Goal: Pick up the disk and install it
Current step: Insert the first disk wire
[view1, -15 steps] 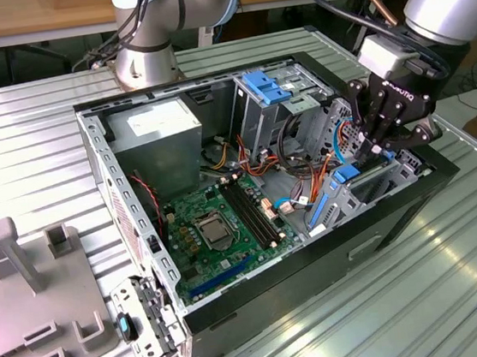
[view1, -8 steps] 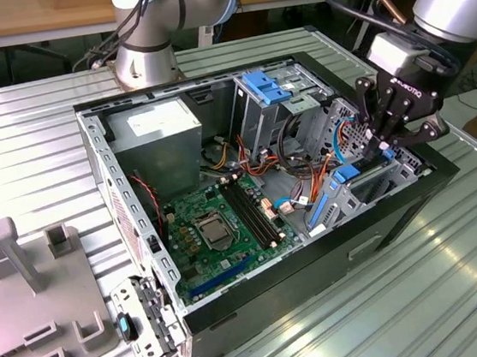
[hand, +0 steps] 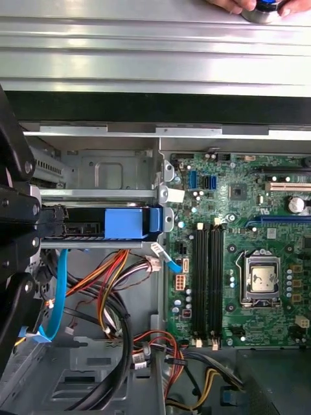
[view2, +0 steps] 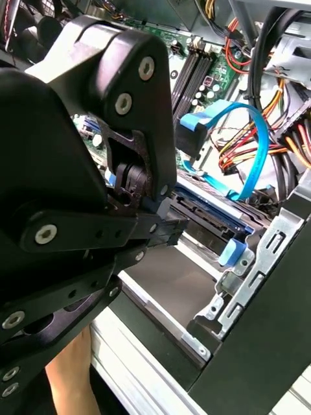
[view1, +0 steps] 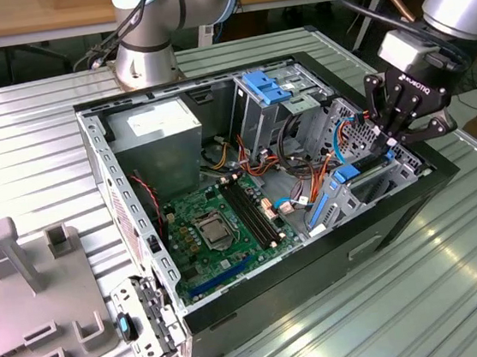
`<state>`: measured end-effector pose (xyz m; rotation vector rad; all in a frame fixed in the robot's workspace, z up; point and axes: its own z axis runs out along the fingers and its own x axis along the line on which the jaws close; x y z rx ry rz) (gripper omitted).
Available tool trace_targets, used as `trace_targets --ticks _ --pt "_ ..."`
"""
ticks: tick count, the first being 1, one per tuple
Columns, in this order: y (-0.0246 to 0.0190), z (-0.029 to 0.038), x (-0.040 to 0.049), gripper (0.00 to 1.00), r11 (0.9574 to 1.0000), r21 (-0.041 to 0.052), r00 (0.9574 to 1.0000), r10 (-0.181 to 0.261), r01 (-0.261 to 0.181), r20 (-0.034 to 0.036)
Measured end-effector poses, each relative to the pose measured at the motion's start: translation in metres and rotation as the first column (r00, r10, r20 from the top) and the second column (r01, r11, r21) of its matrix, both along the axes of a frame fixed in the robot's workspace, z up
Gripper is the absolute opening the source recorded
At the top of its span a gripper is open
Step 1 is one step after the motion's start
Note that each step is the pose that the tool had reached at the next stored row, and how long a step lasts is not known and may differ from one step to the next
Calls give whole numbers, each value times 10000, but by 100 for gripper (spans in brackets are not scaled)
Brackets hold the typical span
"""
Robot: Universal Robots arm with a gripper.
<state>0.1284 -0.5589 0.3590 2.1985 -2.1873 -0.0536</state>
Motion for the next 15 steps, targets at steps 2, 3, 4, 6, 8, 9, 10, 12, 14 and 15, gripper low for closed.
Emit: trace_targets --ticks 2,3,4,6,8,9,10,12,14,15 --pt "1 22 4 11 10000 0 10000 -1 1 0" --pt "2 40 6 11 10000 0 10000 0 0 0" --pt "2 66 9 11 10000 0 10000 0 0 0" --pt "4 92 19 11 10000 -1 10000 6 -6 0" --pt "5 93 25 11 9998 -34 9998 197 -197 -1" --pt "5 93 27 11 9992 -47 9992 397 -397 0" --pt "5 93 27 11 9980 -56 9980 627 -627 -1" --pt "5 93 28 11 9928 -64 9928 1198 -1198 -2" --pt "5 92 28 11 9816 -81 9816 1907 -1907 -4" --pt "5 94 31 11 9754 -88 9755 2201 -2201 -6"
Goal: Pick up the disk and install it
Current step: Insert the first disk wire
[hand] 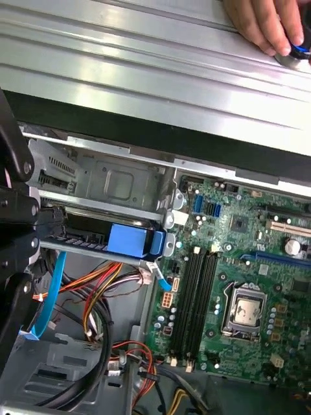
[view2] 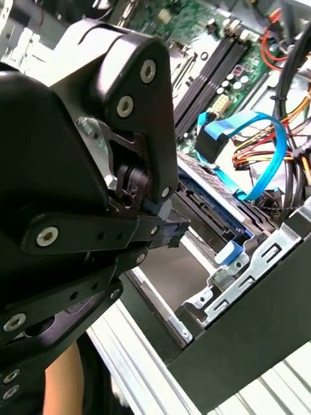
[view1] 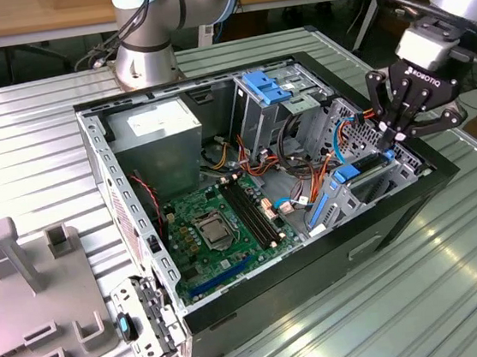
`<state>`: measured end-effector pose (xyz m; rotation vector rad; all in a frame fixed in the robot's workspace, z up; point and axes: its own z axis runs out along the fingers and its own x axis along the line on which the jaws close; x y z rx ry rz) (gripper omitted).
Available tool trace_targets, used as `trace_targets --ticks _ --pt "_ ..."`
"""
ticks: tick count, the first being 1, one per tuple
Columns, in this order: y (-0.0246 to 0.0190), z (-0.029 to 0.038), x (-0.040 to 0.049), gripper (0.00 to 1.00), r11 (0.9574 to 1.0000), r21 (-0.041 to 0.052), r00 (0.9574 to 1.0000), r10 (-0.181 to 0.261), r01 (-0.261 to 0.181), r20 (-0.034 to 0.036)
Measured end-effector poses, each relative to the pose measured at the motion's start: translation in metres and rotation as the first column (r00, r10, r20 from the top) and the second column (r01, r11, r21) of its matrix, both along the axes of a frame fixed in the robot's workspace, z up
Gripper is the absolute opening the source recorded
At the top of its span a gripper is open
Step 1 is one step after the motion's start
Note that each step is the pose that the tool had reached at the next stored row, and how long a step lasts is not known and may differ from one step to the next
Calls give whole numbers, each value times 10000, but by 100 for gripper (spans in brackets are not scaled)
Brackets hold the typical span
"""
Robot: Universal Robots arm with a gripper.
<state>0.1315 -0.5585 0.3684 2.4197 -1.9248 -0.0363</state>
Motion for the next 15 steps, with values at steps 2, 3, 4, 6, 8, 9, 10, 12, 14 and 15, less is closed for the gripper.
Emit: trace_targets --ticks 2,3,4,6,8,9,10,12,14,15 --pt "28 1 59 11 10000 0 10000 36 -36 -4" --pt "40 1 74 11 10000 -2 10000 36 -36 -6" --pt "58 1 85 11 10000 -6 10000 37 -37 -7" --pt "98 1 95 11 10000 -42 10000 54 -54 -7" --pt "138 1 101 11 9999 -73 10000 69 -69 -7" --pt "158 1 104 11 9999 -83 10000 74 -74 -7" --pt "183 1 109 11 9999 -92 10000 80 -80 -7" --pt "228 1 125 11 9999 -99 9999 111 -111 -7" --pt "253 1 140 11 9998 -99 9999 167 -167 -8" --pt "271 1 153 11 9997 -100 9997 236 -236 -7"
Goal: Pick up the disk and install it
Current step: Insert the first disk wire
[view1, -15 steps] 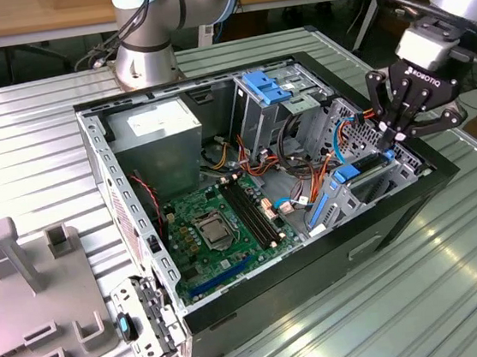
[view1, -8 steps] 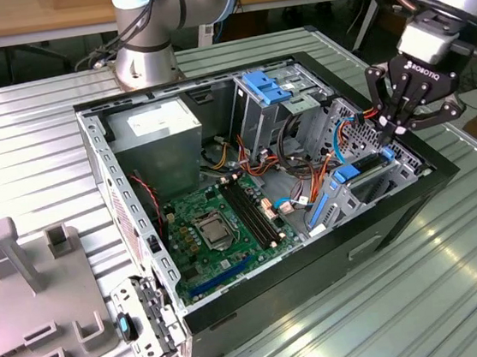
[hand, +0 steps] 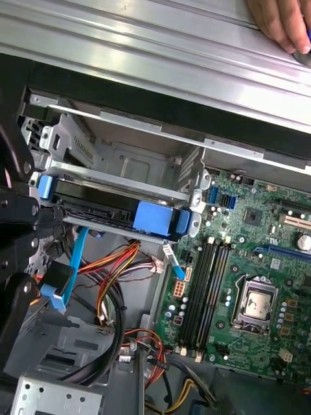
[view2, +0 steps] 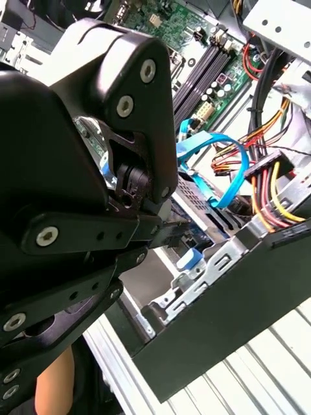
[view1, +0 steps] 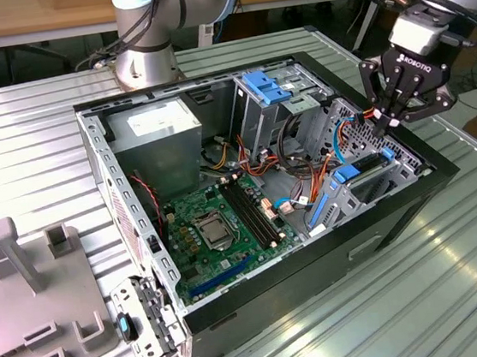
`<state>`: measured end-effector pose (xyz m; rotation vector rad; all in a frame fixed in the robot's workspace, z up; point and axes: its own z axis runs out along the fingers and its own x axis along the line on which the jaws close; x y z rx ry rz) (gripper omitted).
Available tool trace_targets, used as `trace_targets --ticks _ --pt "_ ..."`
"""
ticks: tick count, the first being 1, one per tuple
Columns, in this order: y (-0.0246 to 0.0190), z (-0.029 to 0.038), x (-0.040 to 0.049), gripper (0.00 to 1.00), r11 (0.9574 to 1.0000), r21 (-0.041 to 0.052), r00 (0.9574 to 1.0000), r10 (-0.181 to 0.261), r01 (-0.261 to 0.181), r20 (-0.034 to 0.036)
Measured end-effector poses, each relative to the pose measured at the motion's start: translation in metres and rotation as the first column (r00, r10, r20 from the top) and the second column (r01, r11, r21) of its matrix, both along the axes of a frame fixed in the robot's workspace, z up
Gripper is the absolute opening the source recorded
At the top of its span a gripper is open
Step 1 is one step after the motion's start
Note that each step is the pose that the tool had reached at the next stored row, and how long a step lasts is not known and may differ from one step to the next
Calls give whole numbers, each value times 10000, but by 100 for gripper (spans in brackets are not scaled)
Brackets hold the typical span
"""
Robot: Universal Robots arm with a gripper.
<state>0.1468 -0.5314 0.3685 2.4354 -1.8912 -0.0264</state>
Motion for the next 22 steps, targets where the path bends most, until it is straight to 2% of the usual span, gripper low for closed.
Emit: trace_targets --ticks 4,7,8,10,13,17,19,22 --pt "38 0 33 11 9998 0 9998 180 -180 0" --pt "46 -3 46 11 9981 2 9981 620 -620 0" --pt "47 -4 48 11 9939 1 9939 1100 -1100 0" --pt "50 -3 50 11 9896 -2 9896 1437 -1437 -1" --pt "142 -4 78 11 9876 -31 9876 1572 -1572 -4" --pt "192 -5 82 11 9840 -49 9841 1779 -1779 -8" --pt "209 -4 83 11 9758 -55 9758 2187 -2187 -4" --pt "226 -5 83 11 9668 -55 9668 2556 -2556 -3"
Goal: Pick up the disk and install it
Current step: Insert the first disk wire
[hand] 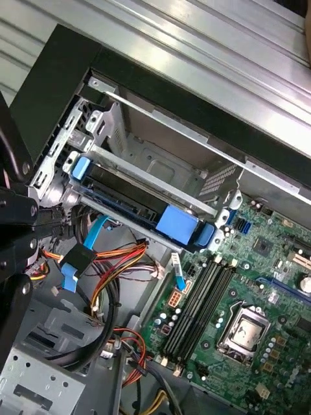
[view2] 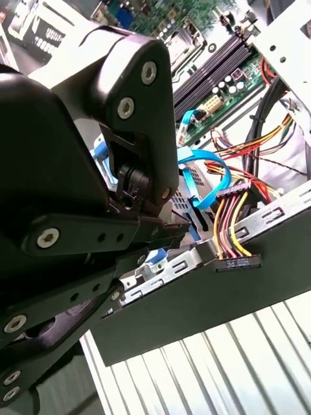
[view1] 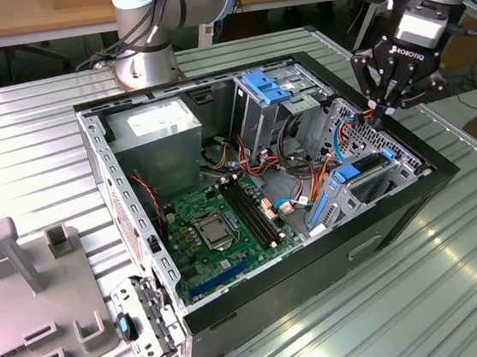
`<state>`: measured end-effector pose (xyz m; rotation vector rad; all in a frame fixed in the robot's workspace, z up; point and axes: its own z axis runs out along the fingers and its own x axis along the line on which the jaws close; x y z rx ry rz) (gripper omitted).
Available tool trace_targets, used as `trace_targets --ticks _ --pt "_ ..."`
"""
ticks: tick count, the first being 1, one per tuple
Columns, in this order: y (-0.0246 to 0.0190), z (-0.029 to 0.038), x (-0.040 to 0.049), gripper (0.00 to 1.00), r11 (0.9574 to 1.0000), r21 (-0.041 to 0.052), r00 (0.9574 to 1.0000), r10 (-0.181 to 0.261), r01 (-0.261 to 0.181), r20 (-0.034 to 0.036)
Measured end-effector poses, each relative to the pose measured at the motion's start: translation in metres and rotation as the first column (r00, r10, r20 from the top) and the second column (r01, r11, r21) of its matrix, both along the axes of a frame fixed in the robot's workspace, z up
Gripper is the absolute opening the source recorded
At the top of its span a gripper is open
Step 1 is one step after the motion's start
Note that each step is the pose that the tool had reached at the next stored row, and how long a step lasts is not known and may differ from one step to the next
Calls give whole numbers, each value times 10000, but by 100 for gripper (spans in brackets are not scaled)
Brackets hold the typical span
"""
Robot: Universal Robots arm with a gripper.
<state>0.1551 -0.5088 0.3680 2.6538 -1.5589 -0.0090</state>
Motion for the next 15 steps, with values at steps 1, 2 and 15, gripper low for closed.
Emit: trace_targets --ticks 1,2,15 --pt "10 0 0 11 10000 -3 10000 75 -75 2" --pt "23 1 0 11 9999 -7 9999 131 -131 7" --pt "98 28 19 11 9970 -79 9970 775 -775 22"
